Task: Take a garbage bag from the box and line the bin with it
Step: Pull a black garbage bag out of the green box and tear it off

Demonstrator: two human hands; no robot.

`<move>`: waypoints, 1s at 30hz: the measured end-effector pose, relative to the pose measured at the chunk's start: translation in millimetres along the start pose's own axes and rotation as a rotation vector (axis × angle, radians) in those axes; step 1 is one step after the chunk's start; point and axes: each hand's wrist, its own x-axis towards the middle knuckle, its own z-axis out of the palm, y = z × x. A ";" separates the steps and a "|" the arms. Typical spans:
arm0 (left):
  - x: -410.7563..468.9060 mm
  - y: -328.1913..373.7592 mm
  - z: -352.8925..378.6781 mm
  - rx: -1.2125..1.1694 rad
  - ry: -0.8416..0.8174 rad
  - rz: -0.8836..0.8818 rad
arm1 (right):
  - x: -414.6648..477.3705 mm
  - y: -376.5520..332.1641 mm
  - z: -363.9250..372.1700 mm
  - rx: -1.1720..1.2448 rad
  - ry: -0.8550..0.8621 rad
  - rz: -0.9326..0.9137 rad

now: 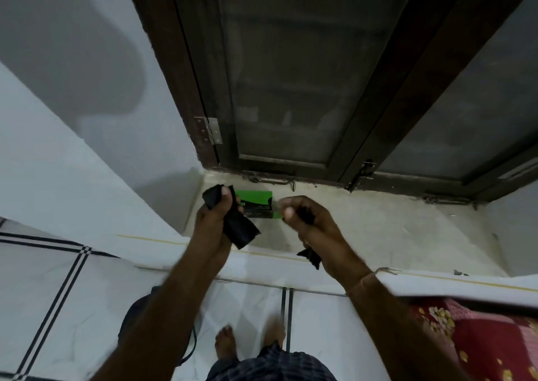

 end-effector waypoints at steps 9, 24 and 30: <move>-3.5 -39.0 16.1 -0.140 -0.147 -0.102 | -6.8 31.0 26.7 0.342 -0.016 0.174; 52.7 -19.5 -30.9 1.584 -0.061 0.444 | 28.9 60.2 -43.4 0.103 0.281 0.106; 43.1 -21.9 -26.9 1.449 -0.205 0.577 | 30.6 57.8 -43.8 -0.033 0.075 -0.022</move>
